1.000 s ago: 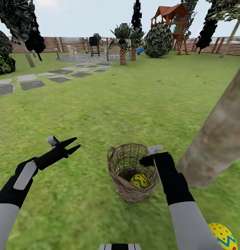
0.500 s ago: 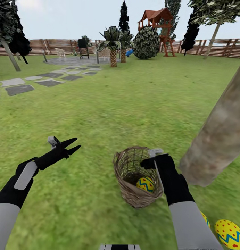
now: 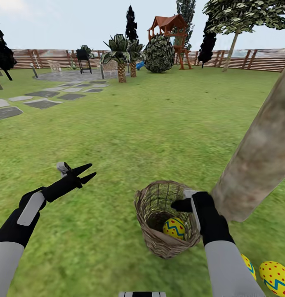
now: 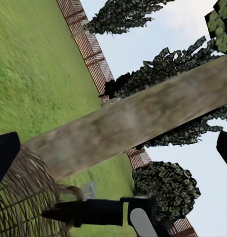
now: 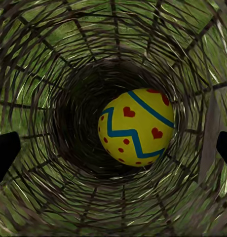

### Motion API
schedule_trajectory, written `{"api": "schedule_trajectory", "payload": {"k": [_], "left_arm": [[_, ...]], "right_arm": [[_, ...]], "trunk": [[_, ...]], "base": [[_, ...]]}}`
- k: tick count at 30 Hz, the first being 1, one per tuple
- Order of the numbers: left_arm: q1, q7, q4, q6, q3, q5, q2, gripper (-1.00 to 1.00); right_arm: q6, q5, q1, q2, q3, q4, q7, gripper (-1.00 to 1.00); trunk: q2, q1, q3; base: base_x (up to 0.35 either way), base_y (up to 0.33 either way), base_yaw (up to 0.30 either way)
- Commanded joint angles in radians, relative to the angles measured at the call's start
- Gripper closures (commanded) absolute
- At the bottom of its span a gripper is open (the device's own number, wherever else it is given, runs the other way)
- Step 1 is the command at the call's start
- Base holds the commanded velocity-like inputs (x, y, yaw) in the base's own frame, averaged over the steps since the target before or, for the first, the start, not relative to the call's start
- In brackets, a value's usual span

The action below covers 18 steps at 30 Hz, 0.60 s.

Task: Take the three Easter eggs out of the wicker basket on the lawn in the garden, then place them on the lawn next to a single tree (choose any tree) so that all three eggs are next to the same tree and none are left in the basket.

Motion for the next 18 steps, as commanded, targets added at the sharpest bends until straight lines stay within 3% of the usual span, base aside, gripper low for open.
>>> {"api": "schedule_trajectory", "payload": {"k": [1, 3, 5, 8, 15, 18], "left_arm": [[0.0, -0.002, 0.0, 0.004, 0.0, 0.002, 0.0, -1.0], [0.0, -0.004, 0.003, 0.004, 0.0, 0.002, -0.001, -1.0], [0.0, -0.006, 0.003, 0.004, 0.0, 0.003, -0.007, -1.0], [0.0, -0.005, 0.003, 0.004, 0.0, 0.002, -0.012, -1.0], [0.0, -0.002, 0.003, 0.004, 0.0, 0.002, -0.014, -1.0], [0.0, -0.002, 0.003, 0.004, 0.0, 0.001, -0.014, -1.0]], "right_arm": [[0.003, -0.016, -0.001, 0.0, -0.004, 0.015, 0.009, -1.0], [0.003, -0.061, -0.001, -0.001, -0.006, 0.052, 0.006, -1.0], [0.003, -0.073, -0.001, -0.002, -0.007, 0.068, 0.005, -1.0], [0.003, -0.077, -0.001, -0.002, -0.007, 0.074, 0.005, -1.0], [-0.001, -0.077, -0.006, 0.002, -0.008, 0.094, -0.003, -1.0], [-0.015, -0.078, -0.011, 0.003, -0.008, 0.12, -0.049, -1.0]], "trunk": [[0.0, 0.0, -0.001], [0.0, 0.0, -0.001], [0.0, 0.0, -0.001], [0.0, 0.0, -0.001], [-0.002, 0.003, -0.028], [-0.002, 0.004, -0.035]], "base": [[0.008, 0.009, -0.024], [0.004, 0.004, -0.011], [0.001, 0.001, -0.003], [0.0, 0.0, 0.0], [0.0, 0.0, 0.0], [0.0, 0.0, 0.0]]}}
